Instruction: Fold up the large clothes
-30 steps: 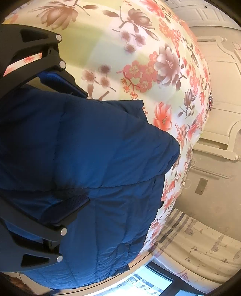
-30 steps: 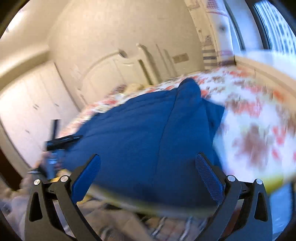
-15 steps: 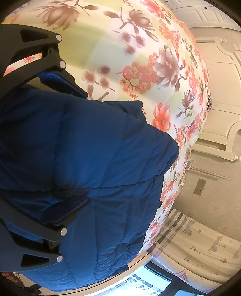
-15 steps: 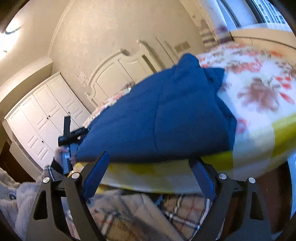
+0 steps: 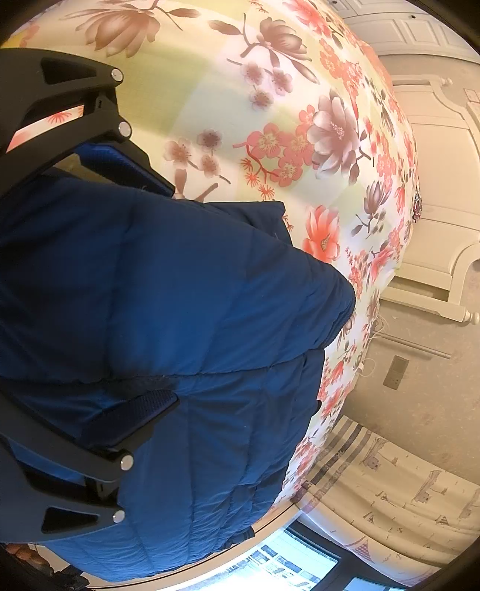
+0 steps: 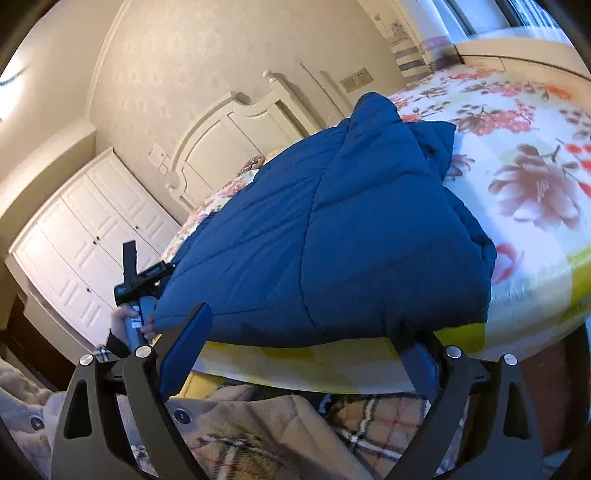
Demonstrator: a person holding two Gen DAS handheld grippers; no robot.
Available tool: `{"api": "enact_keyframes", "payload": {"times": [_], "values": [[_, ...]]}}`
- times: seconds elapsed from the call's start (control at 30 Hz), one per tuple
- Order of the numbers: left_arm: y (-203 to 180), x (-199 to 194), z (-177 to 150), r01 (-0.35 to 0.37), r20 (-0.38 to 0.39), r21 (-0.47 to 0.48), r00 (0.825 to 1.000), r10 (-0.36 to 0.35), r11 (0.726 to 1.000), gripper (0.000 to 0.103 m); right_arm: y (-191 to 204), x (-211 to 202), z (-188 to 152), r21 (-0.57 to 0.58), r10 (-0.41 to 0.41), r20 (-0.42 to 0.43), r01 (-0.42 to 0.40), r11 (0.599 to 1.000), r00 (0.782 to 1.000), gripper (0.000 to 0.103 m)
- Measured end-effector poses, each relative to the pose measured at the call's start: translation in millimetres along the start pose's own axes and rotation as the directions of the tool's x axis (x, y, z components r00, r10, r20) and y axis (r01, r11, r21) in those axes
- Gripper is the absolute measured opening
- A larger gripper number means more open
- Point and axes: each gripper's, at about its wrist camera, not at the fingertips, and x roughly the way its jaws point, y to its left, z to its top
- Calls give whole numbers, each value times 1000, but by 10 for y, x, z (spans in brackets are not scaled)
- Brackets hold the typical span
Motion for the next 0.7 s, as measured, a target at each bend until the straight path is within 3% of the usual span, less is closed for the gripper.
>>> {"api": "enact_keyframes", "payload": {"times": [0.13, 0.17, 0.27, 0.3, 0.43, 0.47, 0.5, 0.53, 0.6, 0.63, 0.7], "values": [[3, 0, 1, 0, 0, 0, 1000, 0, 1000, 101, 46, 125, 126, -15, -92, 23, 93, 996, 995, 97], [2, 0, -1, 0, 0, 0, 1000, 0, 1000, 101, -16, 145, 182, 28, -124, 61, 122, 992, 990, 97], [2, 1, 0, -1, 0, 0, 1000, 1, 1000, 101, -220, 130, 352, 213, -133, 167, 96, 972, 977, 97], [-1, 2, 6, -4, 1, 1, 1000, 4, 1000, 101, -203, 175, 408, 226, -164, 142, 129, 966, 976, 99], [0, 5, 6, -8, 0, 0, 1000, 8, 1000, 101, 49, 352, 428, 72, -180, 74, 174, 982, 981, 97], [-12, 0, 3, -16, 3, 3, 1000, 16, 1000, 101, 96, 353, 404, 58, -205, 75, 201, 978, 976, 94], [-32, -8, 3, -28, 4, 8, 1000, 28, 1000, 101, 112, 336, 397, 49, -228, 89, 224, 973, 970, 82], [-58, -20, 11, -48, 2, 11, 999, 48, 999, 101, 114, 296, 400, 38, -256, 111, 253, 967, 960, 64], [-157, -96, 48, -128, 10, 5, 992, 128, 992, 100, 64, 200, 423, 58, -240, 143, 234, 971, 960, 47], [-277, -171, 74, -160, 28, 3, 987, 160, 987, 99, 69, 179, 427, 54, -240, 156, 234, 971, 958, 41], [-549, -308, 119, -156, 72, 32, 986, 153, 987, 99, 158, 148, 436, 21, -257, 189, 257, 966, 948, 40]]}}
